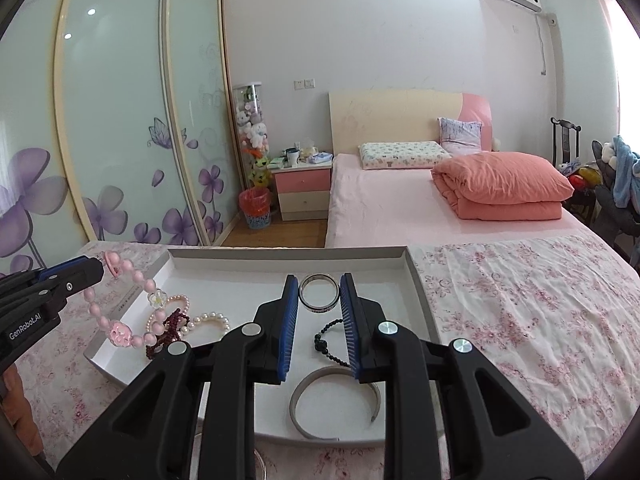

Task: Organize jewelry
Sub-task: 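Lower the pink bracelet and ring into the tray and open both tools, then withdraw both tools from the tray toward the silver bangle and pearl earring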

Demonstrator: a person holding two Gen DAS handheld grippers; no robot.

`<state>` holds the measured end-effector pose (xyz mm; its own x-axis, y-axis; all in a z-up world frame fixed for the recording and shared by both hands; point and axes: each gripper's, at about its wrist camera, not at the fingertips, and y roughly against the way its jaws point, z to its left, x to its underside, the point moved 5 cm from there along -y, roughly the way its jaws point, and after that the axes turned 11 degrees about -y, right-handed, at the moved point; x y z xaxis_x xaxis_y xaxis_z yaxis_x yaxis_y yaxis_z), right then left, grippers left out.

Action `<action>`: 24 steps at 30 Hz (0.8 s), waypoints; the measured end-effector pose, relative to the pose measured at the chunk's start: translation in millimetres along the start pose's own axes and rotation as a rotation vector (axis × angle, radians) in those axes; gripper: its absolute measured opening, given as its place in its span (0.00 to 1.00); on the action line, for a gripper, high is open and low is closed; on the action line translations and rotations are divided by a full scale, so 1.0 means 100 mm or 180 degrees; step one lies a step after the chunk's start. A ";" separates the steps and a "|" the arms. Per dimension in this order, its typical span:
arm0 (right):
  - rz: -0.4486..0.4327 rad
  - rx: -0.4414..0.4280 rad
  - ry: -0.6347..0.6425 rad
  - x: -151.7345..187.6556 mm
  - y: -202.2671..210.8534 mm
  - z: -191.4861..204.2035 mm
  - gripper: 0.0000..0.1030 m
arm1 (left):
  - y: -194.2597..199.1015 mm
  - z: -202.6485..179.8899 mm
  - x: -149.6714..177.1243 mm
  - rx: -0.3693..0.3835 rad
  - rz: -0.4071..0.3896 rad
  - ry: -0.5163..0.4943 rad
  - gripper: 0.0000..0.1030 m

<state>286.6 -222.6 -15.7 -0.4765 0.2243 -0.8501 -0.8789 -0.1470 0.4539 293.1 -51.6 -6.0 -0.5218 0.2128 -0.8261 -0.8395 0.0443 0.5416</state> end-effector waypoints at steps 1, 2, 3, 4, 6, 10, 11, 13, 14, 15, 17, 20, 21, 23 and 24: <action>0.0018 -0.0004 -0.0001 0.01 -0.03 0.00 0.22 | -0.03 0.00 0.00 0.0000 0.0004 -0.0004 0.14; 0.0032 -0.0007 -0.0004 0.01 -0.05 0.00 0.22 | -0.08 0.00 -0.01 0.0003 0.0016 -0.0003 0.14; 0.0052 -0.0011 -0.0006 0.02 -0.08 0.00 0.22 | -0.11 0.00 -0.01 0.0010 0.0026 -0.0001 0.14; 0.0075 -0.0015 -0.0007 0.02 -0.12 0.00 0.22 | -0.15 0.00 -0.01 0.0017 0.0040 0.0003 0.14; 0.0109 -0.0020 0.0000 0.02 -0.17 0.00 0.22 | -0.23 -0.01 0.00 0.0044 0.0072 0.0011 0.14; 0.0178 -0.0026 0.0007 0.03 -0.26 0.02 0.23 | -0.37 -0.04 0.02 0.0108 0.0143 0.0020 0.15; 0.0207 -0.0037 0.0001 0.04 -0.27 0.02 0.25 | -0.40 -0.04 0.03 0.0130 0.0153 0.0036 0.15; 0.0240 -0.0043 -0.0009 0.06 -0.28 0.02 0.37 | -0.40 -0.04 0.02 0.0146 0.0127 0.0069 0.16; 0.0231 -0.0040 -0.0015 0.06 -0.27 0.02 0.41 | -0.40 -0.04 0.02 0.0164 0.0122 0.0079 0.16; 0.0214 -0.0043 -0.0017 0.06 -0.25 0.01 0.41 | -0.39 -0.02 0.02 0.0166 0.0118 0.0088 0.16; 0.0201 -0.0047 -0.0022 0.06 -0.23 0.01 0.41 | -0.37 0.01 0.02 0.0148 0.0102 0.0103 0.17; 0.0188 -0.0043 -0.0032 0.05 -0.21 0.00 0.41 | -0.34 0.05 0.02 0.0116 0.0097 0.0111 0.17; 0.0186 -0.0043 -0.0032 0.05 -0.20 0.00 0.41 | -0.33 0.05 0.03 0.0101 0.0096 0.0107 0.17; 0.0184 -0.0039 -0.0025 0.06 -0.18 0.00 0.41 | -0.31 0.06 0.05 0.0067 0.0103 0.0090 0.17; 0.0183 -0.0039 -0.0022 0.07 -0.17 0.01 0.41 | -0.30 0.06 0.05 0.0057 0.0106 0.0086 0.17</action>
<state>298.0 -217.9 -29.0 -0.5264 0.2217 -0.8208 -0.8497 -0.1715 0.4986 316.0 -45.4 -25.6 -0.5535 0.1879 -0.8114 -0.8188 0.0552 0.5714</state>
